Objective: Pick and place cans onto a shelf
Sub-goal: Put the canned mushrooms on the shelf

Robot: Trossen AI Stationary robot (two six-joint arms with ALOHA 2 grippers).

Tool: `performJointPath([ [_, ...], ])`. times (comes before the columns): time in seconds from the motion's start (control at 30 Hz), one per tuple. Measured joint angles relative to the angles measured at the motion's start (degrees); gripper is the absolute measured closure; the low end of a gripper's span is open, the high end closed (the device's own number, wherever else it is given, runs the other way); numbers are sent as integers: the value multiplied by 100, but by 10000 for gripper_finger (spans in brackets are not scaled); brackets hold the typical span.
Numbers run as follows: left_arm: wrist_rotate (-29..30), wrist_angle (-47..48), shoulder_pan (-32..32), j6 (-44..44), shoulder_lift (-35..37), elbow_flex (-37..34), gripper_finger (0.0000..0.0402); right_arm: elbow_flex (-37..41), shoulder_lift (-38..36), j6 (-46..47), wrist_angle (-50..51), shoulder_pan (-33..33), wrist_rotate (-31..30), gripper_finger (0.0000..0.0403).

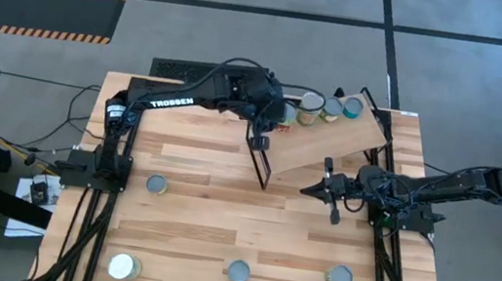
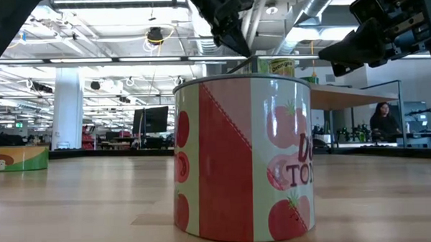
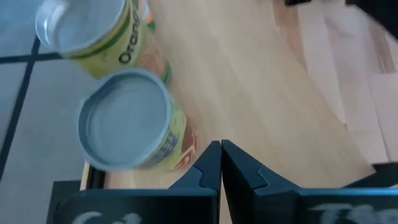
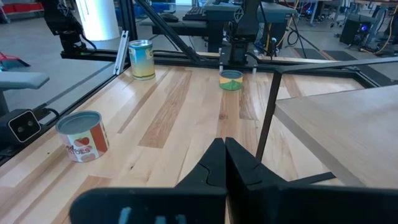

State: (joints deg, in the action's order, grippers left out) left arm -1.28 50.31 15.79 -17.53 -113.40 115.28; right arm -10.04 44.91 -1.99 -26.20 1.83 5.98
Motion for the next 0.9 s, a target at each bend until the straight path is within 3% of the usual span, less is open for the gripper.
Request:
performJointPath([
  [0.37,9,-684,-241,78,28,-194,401,0,18,-106,-219,4,-7,396],
  [0.57,-22,-2823,-454,231,490,-1674,401,0,35,-262,-310,215,-47,396],
  [0.67,-45,-3883,-599,315,898,-2536,401,0,35,-385,-323,371,-357,396],
  [0.9,102,-5156,-918,583,1951,-4282,401,0,37,-471,-411,485,-616,396],
])
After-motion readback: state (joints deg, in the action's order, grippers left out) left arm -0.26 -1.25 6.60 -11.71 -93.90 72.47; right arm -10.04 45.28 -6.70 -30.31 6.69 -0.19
